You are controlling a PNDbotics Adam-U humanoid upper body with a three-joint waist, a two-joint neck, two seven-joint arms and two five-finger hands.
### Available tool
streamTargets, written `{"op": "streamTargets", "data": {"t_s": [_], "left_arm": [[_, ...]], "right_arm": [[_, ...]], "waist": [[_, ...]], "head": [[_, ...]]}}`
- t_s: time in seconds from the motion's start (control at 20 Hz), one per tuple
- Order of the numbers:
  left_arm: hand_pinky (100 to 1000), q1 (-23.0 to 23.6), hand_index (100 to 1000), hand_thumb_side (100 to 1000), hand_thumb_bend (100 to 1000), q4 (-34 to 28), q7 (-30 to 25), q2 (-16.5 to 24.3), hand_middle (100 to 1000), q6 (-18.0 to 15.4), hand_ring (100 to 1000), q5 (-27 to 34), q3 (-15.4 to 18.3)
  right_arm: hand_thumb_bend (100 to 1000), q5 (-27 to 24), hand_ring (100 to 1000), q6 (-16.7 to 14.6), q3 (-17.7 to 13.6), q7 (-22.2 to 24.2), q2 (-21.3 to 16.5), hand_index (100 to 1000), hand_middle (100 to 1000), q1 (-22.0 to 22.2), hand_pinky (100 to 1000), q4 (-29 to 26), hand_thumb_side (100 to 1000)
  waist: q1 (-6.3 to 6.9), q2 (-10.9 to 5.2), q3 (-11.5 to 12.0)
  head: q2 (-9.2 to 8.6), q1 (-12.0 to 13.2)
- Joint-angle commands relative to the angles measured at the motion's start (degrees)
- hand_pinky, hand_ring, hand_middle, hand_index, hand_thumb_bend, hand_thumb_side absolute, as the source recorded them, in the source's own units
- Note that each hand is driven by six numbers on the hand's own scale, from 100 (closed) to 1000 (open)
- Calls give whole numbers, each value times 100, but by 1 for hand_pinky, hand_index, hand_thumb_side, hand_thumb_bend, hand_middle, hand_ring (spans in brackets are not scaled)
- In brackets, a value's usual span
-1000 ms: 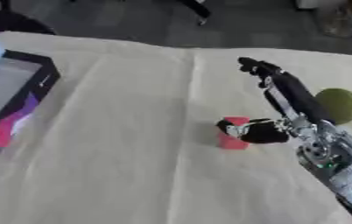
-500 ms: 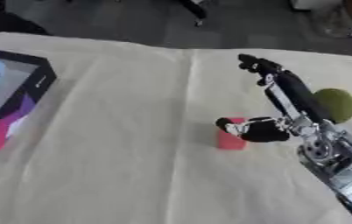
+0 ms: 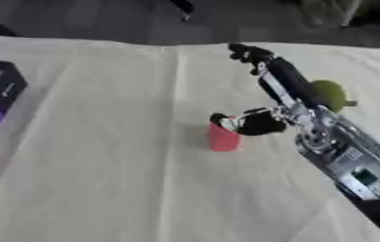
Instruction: Pick up the objects with one hand, pass them to the other hand, and then place them into the box on the other side of the table.
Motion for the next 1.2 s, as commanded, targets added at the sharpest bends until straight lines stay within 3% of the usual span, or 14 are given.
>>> {"op": "streamTargets", "data": {"t_s": [0.05,0.35,0.5,0.8,1.0,1.2], "left_arm": [[788,-125,775,166,398,-404,160,118,724,69,741,222,82],[787,-143,766,188,368,-917,358,117,708,177,735,616,6],[786,-161,765,191,362,-1020,377,107,703,204,734,709,-34],[784,-167,759,237,337,-1041,438,106,694,257,728,800,-4],[782,-183,753,249,332,-1051,531,105,687,281,722,864,25],[780,-220,746,251,333,-1095,620,91,679,295,714,934,39]], "right_arm": [[581,59,893,-46,-200,574,-361,956,843,-74,825,-103,229],[577,276,911,-440,-450,2276,-663,961,871,-173,878,-103,266],[568,265,922,-515,-540,2879,-761,965,883,-267,892,-103,265],[464,315,927,-656,-634,3993,-947,959,872,-429,920,-103,167],[434,364,922,-610,-618,4380,-965,949,862,-476,920,-103,133],[413,461,917,-386,-528,4369,-905,937,849,-486,911,-103,101]], "waist": [[-3,-141,8],[27,-138,37],[41,-133,67],[43,-121,127],[48,-101,177],[72,-58,258]], "head": [[52,-356],[57,-642],[53,-744],[66,-927],[61,-1037],[28,-1148]]}}
